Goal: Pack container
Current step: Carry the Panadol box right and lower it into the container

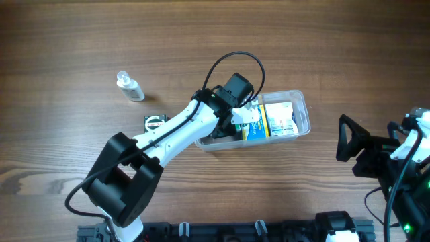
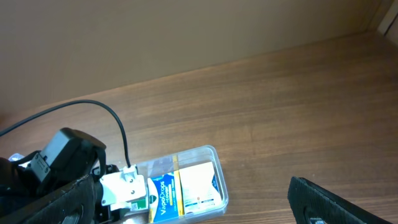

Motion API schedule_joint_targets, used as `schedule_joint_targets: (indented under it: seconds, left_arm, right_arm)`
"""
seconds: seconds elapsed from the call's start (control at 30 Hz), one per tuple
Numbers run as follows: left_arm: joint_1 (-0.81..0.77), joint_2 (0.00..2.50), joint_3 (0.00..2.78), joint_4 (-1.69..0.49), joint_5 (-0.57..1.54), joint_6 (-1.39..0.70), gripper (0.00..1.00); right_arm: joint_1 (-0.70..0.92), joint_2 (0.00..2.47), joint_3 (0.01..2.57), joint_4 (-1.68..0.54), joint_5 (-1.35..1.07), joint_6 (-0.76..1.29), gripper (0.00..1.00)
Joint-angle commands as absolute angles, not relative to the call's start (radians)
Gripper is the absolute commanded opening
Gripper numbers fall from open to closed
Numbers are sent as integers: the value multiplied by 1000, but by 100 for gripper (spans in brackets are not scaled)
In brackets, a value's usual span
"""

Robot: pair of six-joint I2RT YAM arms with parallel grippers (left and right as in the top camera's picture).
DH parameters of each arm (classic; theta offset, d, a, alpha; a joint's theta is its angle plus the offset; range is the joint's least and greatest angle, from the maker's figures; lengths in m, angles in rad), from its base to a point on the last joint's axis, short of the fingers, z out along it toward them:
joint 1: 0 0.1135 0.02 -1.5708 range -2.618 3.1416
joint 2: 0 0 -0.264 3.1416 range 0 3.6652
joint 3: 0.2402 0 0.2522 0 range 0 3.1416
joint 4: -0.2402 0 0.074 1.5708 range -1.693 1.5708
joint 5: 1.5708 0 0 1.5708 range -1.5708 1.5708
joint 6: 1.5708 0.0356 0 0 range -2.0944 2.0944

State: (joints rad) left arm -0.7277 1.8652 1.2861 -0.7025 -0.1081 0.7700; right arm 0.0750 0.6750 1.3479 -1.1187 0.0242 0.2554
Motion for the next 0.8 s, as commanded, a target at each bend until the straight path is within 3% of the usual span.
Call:
schedule_joint_targets:
  seconds: [0.0,0.13,0.23,0.37,0.77]
  left_arm:
    - [-747,1858,1295,-720,-147,741,54]
    - [-788,1850,1295,-730,-131,575,27]
    - [-808,1850,1294,-753,12,483,23]
    - [-814,1850,1294,-754,30,357,14]
    - [-726,1866,1218,-729,-36,362,20]
  right_arm:
    - [71,682,1348,-1116,37,236,100]
    - [71,682,1348,-1116,37,236,100]
    - [71,682,1348,-1116,37,236,100]
    - [71,682,1348,-1116,37,236,100]
    - [71,682,1348,-1116,37,236,100]
